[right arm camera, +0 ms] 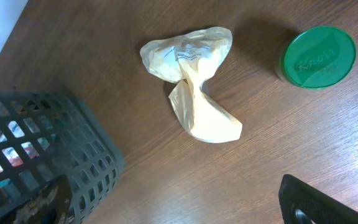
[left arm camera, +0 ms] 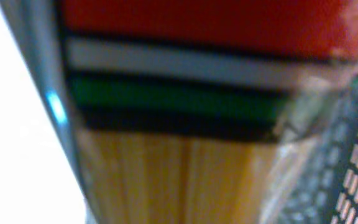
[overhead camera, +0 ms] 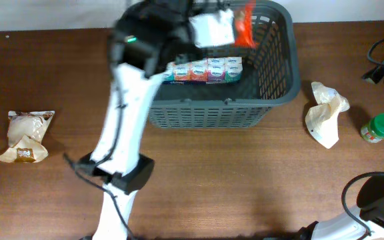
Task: Pack container
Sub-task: 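Lower the spaghetti package into the basket and open the left gripper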
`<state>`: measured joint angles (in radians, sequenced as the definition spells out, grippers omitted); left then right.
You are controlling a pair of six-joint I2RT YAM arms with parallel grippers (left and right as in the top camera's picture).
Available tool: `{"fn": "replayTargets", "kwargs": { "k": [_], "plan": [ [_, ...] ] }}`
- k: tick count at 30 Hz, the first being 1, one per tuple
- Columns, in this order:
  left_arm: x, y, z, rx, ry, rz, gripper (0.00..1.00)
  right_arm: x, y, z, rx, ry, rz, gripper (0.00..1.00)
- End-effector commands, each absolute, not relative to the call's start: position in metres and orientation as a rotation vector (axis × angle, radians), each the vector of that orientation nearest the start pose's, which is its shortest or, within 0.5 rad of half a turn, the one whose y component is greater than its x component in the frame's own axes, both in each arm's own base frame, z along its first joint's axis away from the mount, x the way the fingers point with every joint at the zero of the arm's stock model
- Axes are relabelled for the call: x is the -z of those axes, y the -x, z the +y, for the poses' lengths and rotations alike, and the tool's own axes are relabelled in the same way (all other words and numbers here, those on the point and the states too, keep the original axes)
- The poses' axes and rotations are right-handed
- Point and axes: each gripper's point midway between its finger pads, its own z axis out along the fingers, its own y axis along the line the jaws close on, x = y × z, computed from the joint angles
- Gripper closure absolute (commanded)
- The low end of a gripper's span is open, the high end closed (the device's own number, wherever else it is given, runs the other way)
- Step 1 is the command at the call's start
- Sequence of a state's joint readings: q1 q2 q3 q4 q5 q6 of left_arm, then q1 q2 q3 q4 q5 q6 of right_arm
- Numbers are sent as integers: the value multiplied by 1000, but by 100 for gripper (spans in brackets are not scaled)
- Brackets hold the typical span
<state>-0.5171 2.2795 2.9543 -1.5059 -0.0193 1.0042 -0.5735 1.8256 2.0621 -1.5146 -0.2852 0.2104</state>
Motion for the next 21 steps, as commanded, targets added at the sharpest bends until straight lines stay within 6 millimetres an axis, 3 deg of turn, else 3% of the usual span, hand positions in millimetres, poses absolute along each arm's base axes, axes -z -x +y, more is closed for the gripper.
{"fn": "replayTargets", "kwargs": {
  "k": [1, 6, 13, 14, 15, 16, 17, 21],
  "plan": [
    [-275, -456, -256, -257, -1787, 1839, 98, -264, -340, -165, -300, -1015, 2574, 1],
    [-207, -447, -254, -232, -1930, 1986, 98, -264, -340, -165, -300, -1015, 2574, 1],
    [-155, -451, -236, -305, -2001, 2092, 98, -264, -340, -165, -300, -1015, 2574, 1],
    [-153, -451, -234, -314, -2007, 2100, 93, -264, -340, -165, -300, -1015, 2574, 1],
    [-153, -453, -229, -353, -1968, 2140, 57, -264, -340, -165, -300, -1015, 2574, 1],
    [-157, -455, -225, -389, -1920, 2169, 13, -264, -340, -165, -300, -1014, 2574, 1],
    [-165, -459, -221, -438, -1848, 2201, 1, -264, -340, -165, -300, -1015, 2574, 1],
    [-216, -467, -210, -481, -1524, 2261, 1, -264, -340, -165, -300, -1015, 2574, 1]
  ]
}}
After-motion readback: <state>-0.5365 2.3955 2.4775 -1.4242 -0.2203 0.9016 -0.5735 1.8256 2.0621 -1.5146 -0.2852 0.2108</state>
